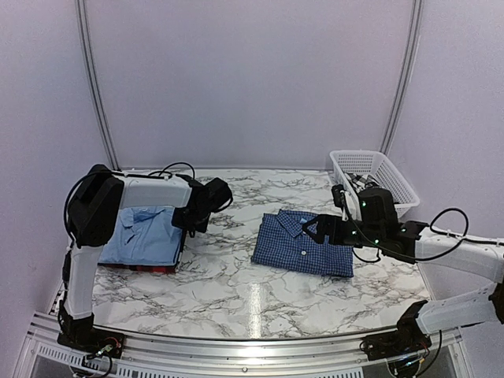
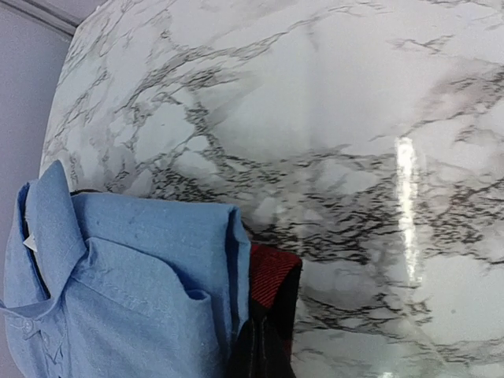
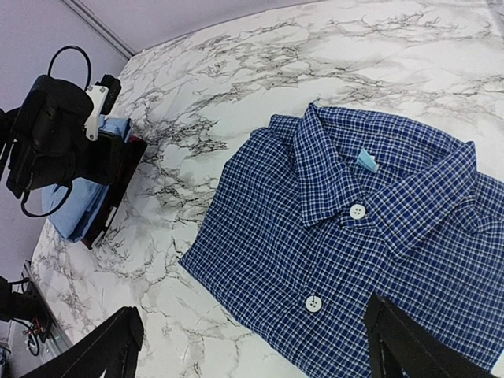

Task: Fold and stack the long sleeve shirts
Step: Move the square-folded shirt to the center of the board.

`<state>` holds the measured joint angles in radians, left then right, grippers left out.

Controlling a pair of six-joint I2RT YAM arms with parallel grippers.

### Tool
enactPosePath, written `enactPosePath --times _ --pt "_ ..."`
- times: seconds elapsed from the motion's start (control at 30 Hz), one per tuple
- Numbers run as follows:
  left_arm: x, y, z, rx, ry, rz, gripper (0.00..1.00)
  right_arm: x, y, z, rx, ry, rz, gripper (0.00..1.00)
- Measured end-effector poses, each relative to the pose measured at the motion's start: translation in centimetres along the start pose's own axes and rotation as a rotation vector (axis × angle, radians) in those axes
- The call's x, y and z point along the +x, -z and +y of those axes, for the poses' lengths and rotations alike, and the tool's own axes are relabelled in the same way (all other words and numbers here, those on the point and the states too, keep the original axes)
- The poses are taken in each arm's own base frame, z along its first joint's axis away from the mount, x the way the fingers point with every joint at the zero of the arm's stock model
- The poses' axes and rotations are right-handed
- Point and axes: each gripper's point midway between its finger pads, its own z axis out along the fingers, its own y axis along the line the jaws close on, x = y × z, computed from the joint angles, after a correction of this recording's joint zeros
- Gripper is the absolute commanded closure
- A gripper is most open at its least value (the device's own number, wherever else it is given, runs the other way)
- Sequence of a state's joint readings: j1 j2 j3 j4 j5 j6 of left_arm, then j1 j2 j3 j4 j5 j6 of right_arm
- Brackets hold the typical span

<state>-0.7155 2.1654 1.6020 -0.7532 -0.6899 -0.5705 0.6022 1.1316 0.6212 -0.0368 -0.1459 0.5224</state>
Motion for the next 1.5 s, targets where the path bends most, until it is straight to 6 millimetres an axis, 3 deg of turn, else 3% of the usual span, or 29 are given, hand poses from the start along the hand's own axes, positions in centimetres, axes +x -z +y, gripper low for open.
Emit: enactPosePath --times 0.27,0.83,1.5 --pt "-0.8 2.0 -4.8 0.100 -0.046 -0.031 1.00 0.0 0.9 -0.2 0.009 0.003 -0.023 0.06" --pt "-0.9 7.1 -12.6 0.289 -0.125 -0.078 1.00 -0.2 1.9 -0.8 0.038 0.003 -0.039 0.06" --pt "0.4 9.1 -14.8 0.358 -0.174 -0.074 1.00 -0.2 2.3 -1.7 0.075 0.007 -0.041 0.06"
